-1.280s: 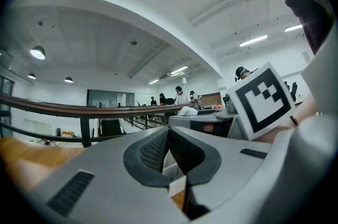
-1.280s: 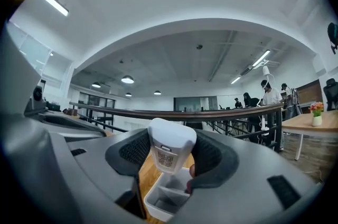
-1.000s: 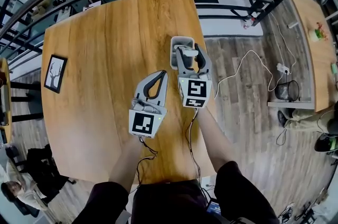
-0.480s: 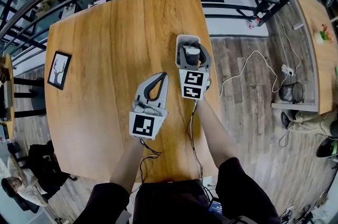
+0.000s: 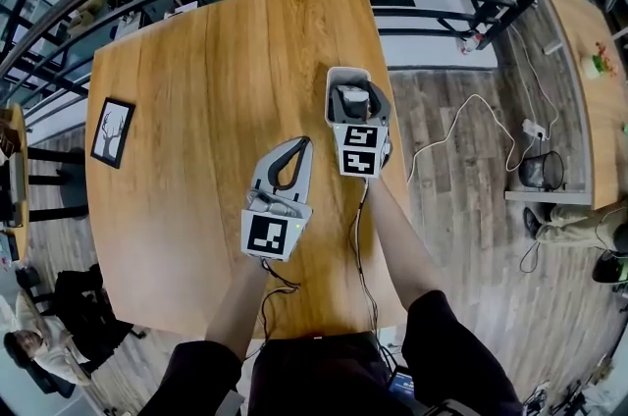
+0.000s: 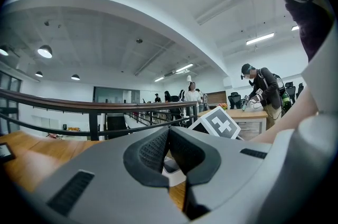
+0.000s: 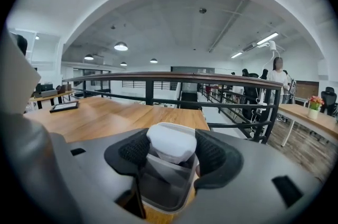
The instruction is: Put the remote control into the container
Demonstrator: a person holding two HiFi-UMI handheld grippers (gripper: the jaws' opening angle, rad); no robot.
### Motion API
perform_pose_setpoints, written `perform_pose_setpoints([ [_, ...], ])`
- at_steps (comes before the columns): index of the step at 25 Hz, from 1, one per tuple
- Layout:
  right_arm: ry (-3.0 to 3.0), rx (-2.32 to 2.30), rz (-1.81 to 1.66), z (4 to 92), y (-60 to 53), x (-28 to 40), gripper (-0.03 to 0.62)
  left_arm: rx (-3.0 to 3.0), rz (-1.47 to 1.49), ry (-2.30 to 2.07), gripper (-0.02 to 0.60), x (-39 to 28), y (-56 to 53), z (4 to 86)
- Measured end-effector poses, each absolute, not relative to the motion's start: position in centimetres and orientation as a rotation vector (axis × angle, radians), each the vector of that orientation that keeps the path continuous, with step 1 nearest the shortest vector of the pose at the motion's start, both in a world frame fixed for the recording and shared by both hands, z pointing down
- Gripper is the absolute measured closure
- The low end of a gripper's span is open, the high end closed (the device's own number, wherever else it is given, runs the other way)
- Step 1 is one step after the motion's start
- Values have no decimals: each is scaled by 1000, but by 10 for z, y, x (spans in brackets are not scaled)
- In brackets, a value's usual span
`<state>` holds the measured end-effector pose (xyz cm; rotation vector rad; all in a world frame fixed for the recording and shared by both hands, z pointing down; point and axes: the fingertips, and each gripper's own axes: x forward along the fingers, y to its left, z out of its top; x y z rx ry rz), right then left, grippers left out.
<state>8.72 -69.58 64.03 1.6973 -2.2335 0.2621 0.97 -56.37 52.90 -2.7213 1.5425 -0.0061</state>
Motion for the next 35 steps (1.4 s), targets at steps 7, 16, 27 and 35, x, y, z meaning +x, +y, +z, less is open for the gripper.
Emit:
perform_pose_setpoints([
  [7, -2274, 1727, 222, 610, -676, 88, 331, -2721, -1, 1532, 569, 10, -550, 516],
  [16, -2382, 1843, 137, 543, -605, 97, 332, -2706, -3, 1502, 569, 13, -526, 490],
  [27, -2584, 1843, -45, 417, -437, 89, 486, -2729, 77, 1354, 569, 17, -423, 399],
  [35, -2672, 1785, -139, 358, -330, 52, 560, -2749, 129, 1220, 569, 13, -335, 349],
])
